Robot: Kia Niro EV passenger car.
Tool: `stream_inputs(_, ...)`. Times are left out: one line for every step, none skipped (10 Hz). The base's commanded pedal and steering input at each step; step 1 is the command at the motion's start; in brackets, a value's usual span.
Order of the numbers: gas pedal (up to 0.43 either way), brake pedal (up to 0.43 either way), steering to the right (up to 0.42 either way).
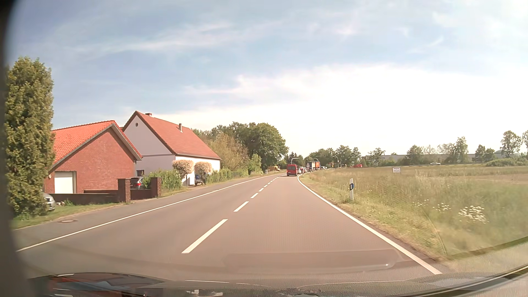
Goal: Follow the waypoints while adhering to traffic rules and regulations
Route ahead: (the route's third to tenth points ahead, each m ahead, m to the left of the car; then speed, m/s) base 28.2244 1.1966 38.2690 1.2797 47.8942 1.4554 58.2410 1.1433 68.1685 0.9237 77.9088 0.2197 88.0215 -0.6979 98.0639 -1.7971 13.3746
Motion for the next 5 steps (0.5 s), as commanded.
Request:
stream_inputs(0.0,0.043,-0.002)
stream_inputs(0.0,0.049,-0.001)
stream_inputs(0.0,0.049,-0.002)
stream_inputs(0.0,0.055,-0.002)
stream_inputs(0.0,0.055,-0.002)
